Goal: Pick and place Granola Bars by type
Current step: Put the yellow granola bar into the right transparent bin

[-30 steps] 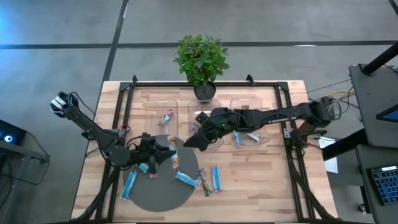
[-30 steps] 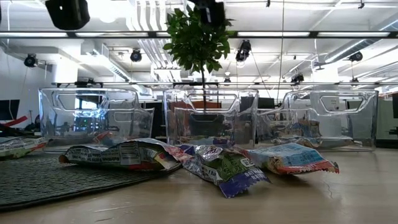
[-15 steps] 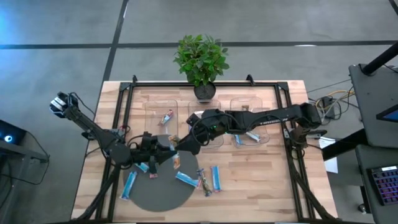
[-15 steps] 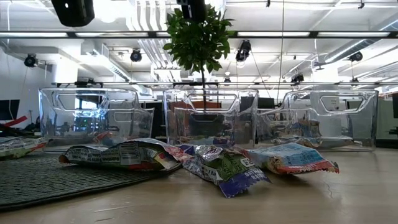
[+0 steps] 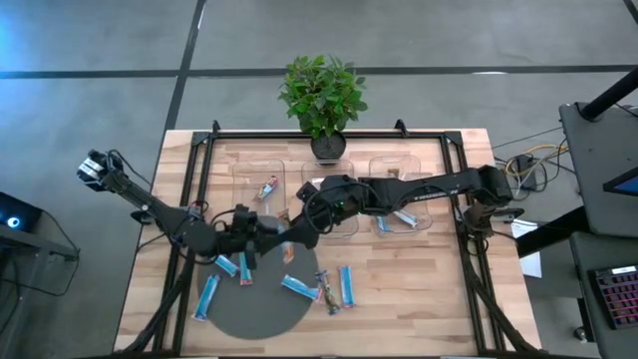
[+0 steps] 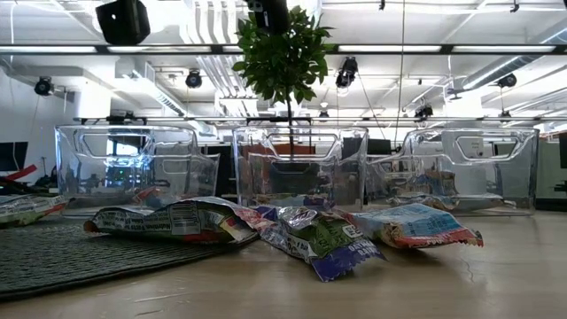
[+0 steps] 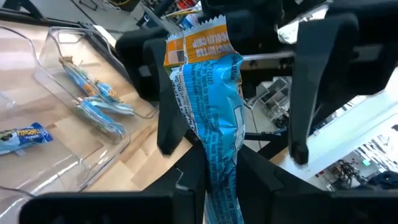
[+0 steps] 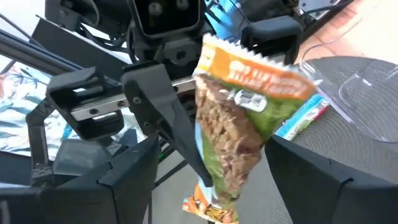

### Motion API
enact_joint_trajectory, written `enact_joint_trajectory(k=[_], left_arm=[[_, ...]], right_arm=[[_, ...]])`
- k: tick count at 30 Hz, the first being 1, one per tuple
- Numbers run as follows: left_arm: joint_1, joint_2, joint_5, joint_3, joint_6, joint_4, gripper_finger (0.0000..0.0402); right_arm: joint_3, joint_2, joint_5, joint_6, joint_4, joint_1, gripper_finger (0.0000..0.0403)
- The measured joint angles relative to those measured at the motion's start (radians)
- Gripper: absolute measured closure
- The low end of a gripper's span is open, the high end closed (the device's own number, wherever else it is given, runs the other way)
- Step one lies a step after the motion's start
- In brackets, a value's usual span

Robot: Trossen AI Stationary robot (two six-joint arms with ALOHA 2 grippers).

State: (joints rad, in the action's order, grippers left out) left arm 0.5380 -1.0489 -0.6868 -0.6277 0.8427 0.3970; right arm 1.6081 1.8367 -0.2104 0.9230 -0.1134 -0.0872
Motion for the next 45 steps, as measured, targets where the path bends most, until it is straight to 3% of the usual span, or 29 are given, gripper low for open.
enact_joint_trajectory(k=[15,36,45], left_arm=[[-0.013,-0.022,0.024,-0.001,0.007,0.016,0.0349],[-0.011,-0.033,-0.026,-0.002,-0.026,0.047,0.0348],[-0.011,-0.032,-0.042,-0.002,0.026,0.013,0.0347]], right_arm=[[0.003,0.012,0.028,0.000,0.036,0.005,0.0155],[0.003,0.011,0.030,0.001,0.011,0.015,0.0291],[0.002,0.011,0.053,-0.015,-0.015,0.021,0.0307]])
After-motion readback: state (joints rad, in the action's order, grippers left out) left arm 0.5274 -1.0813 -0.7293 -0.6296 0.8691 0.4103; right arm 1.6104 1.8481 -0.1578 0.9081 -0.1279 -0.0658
